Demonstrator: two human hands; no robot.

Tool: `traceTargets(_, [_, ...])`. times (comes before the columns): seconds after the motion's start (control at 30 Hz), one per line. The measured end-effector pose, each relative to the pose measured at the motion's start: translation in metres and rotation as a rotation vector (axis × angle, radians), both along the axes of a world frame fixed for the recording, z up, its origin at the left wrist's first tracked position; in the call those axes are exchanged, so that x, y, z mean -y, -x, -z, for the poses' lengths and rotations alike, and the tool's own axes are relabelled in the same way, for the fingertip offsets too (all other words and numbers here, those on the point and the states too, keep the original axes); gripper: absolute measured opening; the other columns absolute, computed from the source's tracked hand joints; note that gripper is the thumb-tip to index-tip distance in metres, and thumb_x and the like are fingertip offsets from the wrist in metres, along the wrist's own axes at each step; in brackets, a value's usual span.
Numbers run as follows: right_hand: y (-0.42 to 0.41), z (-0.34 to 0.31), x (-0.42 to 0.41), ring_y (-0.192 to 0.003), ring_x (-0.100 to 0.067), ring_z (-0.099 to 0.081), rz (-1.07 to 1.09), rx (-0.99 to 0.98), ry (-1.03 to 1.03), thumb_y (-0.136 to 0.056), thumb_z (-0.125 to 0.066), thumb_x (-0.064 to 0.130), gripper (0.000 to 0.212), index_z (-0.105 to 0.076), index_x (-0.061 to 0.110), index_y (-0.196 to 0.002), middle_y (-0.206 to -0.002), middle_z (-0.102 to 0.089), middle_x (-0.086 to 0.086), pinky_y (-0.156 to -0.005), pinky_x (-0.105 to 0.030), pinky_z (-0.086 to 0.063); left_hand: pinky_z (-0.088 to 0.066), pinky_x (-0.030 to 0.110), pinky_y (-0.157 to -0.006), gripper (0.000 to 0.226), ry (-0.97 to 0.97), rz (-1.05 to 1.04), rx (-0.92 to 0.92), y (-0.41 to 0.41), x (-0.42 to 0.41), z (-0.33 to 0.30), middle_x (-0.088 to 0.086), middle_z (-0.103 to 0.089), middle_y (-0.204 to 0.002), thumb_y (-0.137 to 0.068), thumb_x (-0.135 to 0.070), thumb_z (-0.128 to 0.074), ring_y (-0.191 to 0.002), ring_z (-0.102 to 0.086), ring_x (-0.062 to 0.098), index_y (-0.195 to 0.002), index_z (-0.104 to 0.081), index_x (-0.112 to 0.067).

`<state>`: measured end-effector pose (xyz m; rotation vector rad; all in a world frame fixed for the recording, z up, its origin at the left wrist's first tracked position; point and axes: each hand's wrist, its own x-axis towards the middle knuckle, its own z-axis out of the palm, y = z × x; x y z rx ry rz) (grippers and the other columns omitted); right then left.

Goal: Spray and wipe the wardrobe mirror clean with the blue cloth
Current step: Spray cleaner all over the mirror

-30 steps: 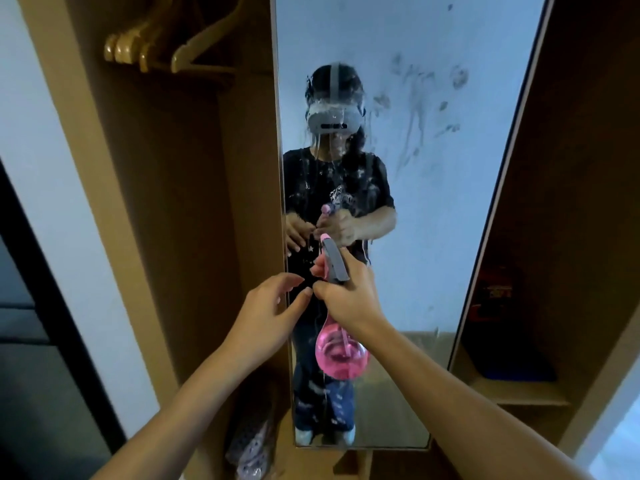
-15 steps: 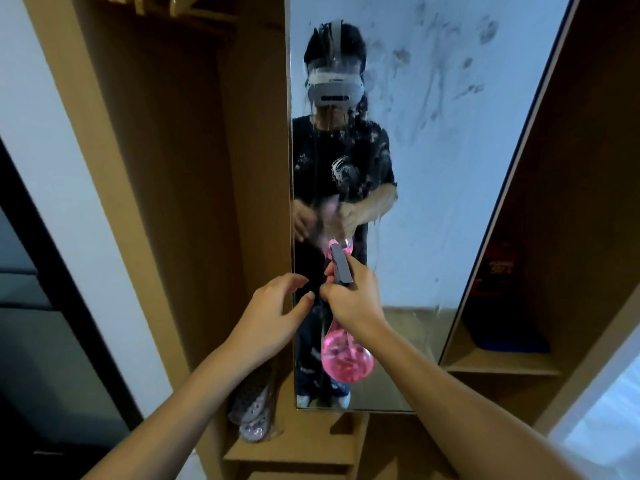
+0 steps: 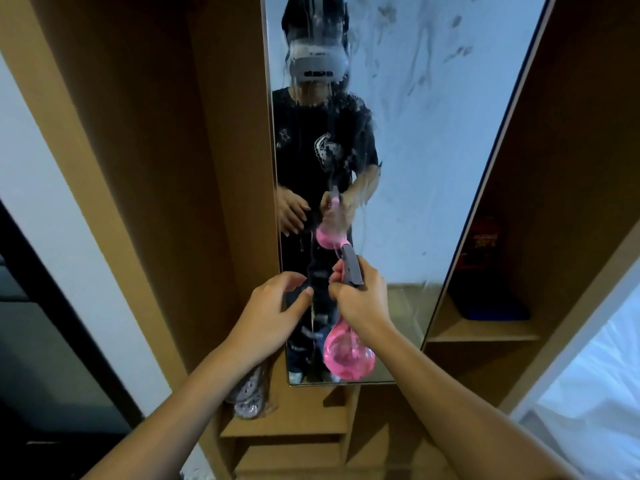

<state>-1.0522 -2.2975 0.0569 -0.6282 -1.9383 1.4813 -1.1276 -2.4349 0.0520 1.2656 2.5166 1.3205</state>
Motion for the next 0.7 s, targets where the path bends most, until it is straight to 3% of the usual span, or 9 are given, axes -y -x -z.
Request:
traceTargets(0.13, [-0.010, 0.004, -0.014, -0.056, -0.013, -0.045, 0.067, 0.016, -0.021, -0.073, -0.060, -0.008, 0.021, -0.054, 0.012, -0.075, -0.066, -0.052, -0.002, -0.042, -0.012, -0.037, -0.042, 0.024, -0.100, 0.036, 0.002, 0.036, 0.020, -0.005, -0.009, 0.004, -0.005, -0.060, -0.123, -0.096, -0.036, -0.052, -0.116, -0.053, 0.007, -0.126, -0.056, -0.018])
traceTargets(0.27, [-0.019, 0.008, -0.027, -0.066, -0.013, -0.056, 0.075, -0.003, 0.014, -0.077, -0.063, -0.006, 0.022, -0.060, 0.013, -0.086, -0.077, -0.062, -0.001, -0.056, -0.018, -0.047, -0.041, 0.023, -0.098, 0.038, 0.013, 0.045, 0.016, -0.009, -0.020, 0.004, -0.005, -0.059, -0.124, -0.096, -0.038, -0.052, -0.116, -0.052, 0.006, -0.128, -0.056, -0.018])
traceTargets(0.37, [-0.028, 0.010, -0.037, -0.072, -0.009, -0.059, 0.096, -0.034, 0.031, -0.077, -0.063, -0.008, 0.028, -0.062, 0.013, -0.095, -0.087, -0.065, 0.002, -0.057, -0.013, -0.046, -0.039, 0.021, -0.099, 0.038, 0.010, 0.056, 0.020, -0.014, -0.027, 0.003, -0.006, -0.058, -0.125, -0.096, -0.037, -0.052, -0.116, -0.052, 0.005, -0.128, -0.055, -0.018])
traceTargets(0.47, [-0.037, 0.011, -0.046, -0.080, -0.008, -0.062, 0.124, -0.069, 0.024, -0.076, -0.063, -0.009, 0.030, -0.063, 0.012, -0.098, -0.093, -0.066, 0.003, -0.067, -0.020, -0.051, -0.039, 0.022, -0.101, 0.038, 0.006, 0.059, 0.030, -0.019, -0.035, 0.003, -0.007, -0.058, -0.126, -0.096, -0.037, -0.052, -0.117, -0.051, 0.005, -0.129, -0.054, -0.019])
traceTargets(0.6, [-0.048, 0.013, -0.058, -0.067, -0.013, -0.057, 0.191, -0.066, 0.017, -0.073, -0.062, -0.009, 0.020, -0.061, 0.009, -0.083, -0.077, -0.064, -0.006, -0.062, -0.029, -0.051, -0.040, 0.025, -0.103, 0.038, 0.009, 0.072, 0.046, -0.026, -0.046, 0.003, -0.005, -0.058, -0.125, -0.095, -0.037, -0.052, -0.117, -0.052, 0.008, -0.129, -0.054, -0.018])
traceTargets(0.7, [-0.056, 0.015, -0.068, -0.059, -0.009, -0.051, 0.228, -0.046, 0.015, -0.073, -0.062, -0.009, 0.018, -0.059, 0.008, -0.079, -0.066, -0.055, 0.001, -0.057, -0.022, -0.048, -0.041, 0.029, -0.105, 0.039, 0.022, 0.094, 0.057, -0.031, -0.053, 0.004, -0.005, -0.058, -0.125, -0.095, -0.038, -0.051, -0.118, -0.052, 0.009, -0.128, -0.054, -0.019])
